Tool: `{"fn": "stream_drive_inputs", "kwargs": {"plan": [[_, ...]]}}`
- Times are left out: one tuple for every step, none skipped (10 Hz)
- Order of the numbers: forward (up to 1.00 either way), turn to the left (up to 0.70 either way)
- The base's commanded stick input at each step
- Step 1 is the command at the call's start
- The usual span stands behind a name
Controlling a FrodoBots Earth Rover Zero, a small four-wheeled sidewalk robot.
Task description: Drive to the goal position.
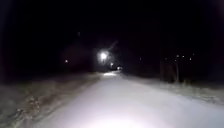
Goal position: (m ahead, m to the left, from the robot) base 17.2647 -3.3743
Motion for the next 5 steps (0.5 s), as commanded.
{"fn": "stream_drive_inputs", "kwargs": {"plan": [[0.70,0.00],[0.70,0.05],[0.70,0.14],[0.70,0.14],[0.70,0.14]]}}
